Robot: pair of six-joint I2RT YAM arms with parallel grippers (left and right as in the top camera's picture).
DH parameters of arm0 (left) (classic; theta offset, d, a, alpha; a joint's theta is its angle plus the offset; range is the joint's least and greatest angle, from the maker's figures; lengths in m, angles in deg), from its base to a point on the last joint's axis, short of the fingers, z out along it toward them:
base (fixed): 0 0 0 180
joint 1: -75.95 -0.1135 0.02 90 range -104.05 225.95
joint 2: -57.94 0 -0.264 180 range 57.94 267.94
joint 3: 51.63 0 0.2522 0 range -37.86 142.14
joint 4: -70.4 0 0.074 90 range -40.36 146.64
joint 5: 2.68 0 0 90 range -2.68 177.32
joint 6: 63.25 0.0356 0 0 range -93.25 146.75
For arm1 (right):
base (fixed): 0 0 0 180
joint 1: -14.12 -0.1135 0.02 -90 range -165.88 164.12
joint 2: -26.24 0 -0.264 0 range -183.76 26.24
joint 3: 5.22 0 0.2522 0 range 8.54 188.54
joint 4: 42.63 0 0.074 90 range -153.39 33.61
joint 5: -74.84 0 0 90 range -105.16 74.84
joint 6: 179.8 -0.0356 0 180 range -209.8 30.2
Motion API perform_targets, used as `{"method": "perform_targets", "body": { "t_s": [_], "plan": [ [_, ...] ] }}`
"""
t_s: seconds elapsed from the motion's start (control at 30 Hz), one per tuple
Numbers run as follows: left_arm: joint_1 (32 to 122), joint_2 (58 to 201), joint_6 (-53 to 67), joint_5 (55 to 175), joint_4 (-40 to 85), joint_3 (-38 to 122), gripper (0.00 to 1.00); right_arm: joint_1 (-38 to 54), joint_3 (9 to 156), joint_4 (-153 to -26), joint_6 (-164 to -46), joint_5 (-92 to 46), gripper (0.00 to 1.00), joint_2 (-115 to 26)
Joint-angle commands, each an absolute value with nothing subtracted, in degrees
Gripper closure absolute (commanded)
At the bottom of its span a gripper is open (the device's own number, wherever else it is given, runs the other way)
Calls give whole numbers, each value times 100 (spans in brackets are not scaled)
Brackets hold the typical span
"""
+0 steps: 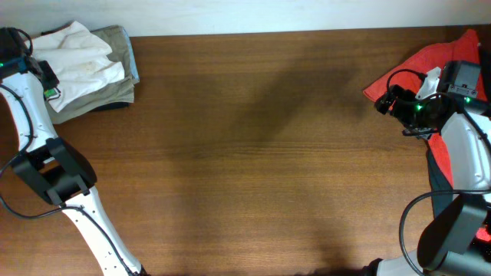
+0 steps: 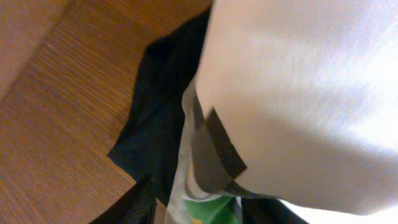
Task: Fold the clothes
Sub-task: 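Lower the shirt onto the khaki stack and open the left gripper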
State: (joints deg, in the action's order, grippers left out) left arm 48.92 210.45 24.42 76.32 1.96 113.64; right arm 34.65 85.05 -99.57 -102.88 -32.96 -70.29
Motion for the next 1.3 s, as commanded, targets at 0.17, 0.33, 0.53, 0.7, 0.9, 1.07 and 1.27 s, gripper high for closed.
{"method": "perform_targets", "body": {
  "t_s": [0.17, 0.33, 0.53, 0.7, 0.9, 1.07, 1.27],
  "plan": [
    [4879, 20256, 2088, 8159, 260, 11423, 26, 3463, 8612, -9940, -10275, -3261, 1, -6964],
    [4921, 20256, 1384, 8827, -119, 11421, 99, 3463, 8612, -9940, -10275, -3261, 1, -6964],
    [5139, 20258, 1096, 8805, -794, 11410, 99, 3463, 8612, -9940, -10275, -3261, 1, -6964],
    [5222, 20302, 1092, 8777, -258, 11410, 100, 3463, 8612, -9942, -10275, -3261, 1, -6964],
    [5222, 20625, 941, 8760, -191, 11410, 99, 3463, 8612, -9942, -10275, -3261, 2, -6964],
    [5222, 20920, 941, 8770, 50, 11410, 99, 3463, 8612, -9940, -10275, -3261, 1, -6964],
    [5222, 21062, 897, 8910, 303, 11410, 99, 3463, 8612, -9940, -10275, -3261, 1, -6964]
  ]
}}
